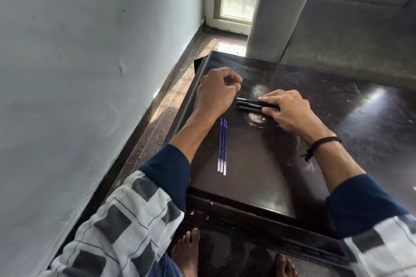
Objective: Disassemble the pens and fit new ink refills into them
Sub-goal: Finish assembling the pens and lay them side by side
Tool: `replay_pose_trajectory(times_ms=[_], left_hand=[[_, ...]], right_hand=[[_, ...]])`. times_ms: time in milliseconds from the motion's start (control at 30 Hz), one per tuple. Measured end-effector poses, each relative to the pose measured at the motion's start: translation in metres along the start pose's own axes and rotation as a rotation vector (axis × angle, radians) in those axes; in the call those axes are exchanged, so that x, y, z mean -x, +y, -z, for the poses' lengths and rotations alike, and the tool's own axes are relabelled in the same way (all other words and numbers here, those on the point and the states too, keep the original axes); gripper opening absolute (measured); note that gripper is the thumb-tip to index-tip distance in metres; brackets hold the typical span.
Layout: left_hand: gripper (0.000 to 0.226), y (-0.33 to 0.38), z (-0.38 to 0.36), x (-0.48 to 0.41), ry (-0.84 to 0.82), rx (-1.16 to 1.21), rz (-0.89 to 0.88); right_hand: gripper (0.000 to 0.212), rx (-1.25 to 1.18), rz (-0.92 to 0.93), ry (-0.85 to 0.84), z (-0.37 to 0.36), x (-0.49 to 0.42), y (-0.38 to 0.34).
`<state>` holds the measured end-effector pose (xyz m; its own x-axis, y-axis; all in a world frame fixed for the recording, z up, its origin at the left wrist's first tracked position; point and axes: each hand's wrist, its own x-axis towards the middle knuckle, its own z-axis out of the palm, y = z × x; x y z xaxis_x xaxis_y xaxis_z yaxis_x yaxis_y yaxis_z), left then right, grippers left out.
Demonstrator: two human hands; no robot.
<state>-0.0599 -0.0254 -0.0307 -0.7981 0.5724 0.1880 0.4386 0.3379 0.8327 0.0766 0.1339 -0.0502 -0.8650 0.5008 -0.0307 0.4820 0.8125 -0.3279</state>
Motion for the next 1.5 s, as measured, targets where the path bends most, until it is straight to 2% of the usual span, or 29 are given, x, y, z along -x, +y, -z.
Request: replay_pose_trajectory(times_ms=[100, 267, 467, 667, 867, 933, 1033, 1133, 1333, 1500], left_hand=[[0.012, -0.001, 0.000, -0.001, -0.015, -0.001, 0.011], [0.012, -0.002, -0.001, -0.001, -0.025, 0.010, 0.013], [0.012, -0.004, -0.005, 0.001, -0.058, 0.020, 0.002], [0.012, -0.005, -0.004, 0.001, -0.067, -0.015, 0.008], [0.016, -0.002, -0.002, 0.003, -0.046, -0.076, 0.005], [0.017, -0.002, 0.003, 0.006, -0.039, -0.144, 0.020], [0.017, -0.007, 0.015, 0.014, -0.121, -0.207, 0.075], [0.016, -0.008, 0.024, 0.030, -0.199, -0.228, 0.134], [0.017, -0.013, 0.029, 0.070, -0.167, -0.258, 0.193], [0.023, -0.004, 0.028, 0.080, -0.203, -0.289, 0.279]], right_hand=[[0.032, -0.033, 0.083, -0.003, 0.000, 0.006, 0.011], [0.038, -0.105, 0.239, -0.050, 0.008, 0.038, 0.037], [0.045, -0.184, 0.381, -0.238, 0.025, 0.074, 0.054], [0.047, -0.281, 0.336, -0.277, 0.028, 0.084, 0.057], [0.049, -0.246, 0.336, -0.283, 0.029, 0.080, 0.056], [0.050, -0.250, 0.363, -0.253, 0.030, 0.079, 0.053], [0.051, -0.272, 0.326, -0.129, 0.032, 0.075, 0.052], [0.046, -0.232, 0.273, -0.033, 0.034, 0.075, 0.049], [0.027, -0.131, 0.141, -0.028, 0.040, 0.086, 0.045], [0.022, -0.100, 0.076, -0.039, 0.048, 0.088, 0.041]])
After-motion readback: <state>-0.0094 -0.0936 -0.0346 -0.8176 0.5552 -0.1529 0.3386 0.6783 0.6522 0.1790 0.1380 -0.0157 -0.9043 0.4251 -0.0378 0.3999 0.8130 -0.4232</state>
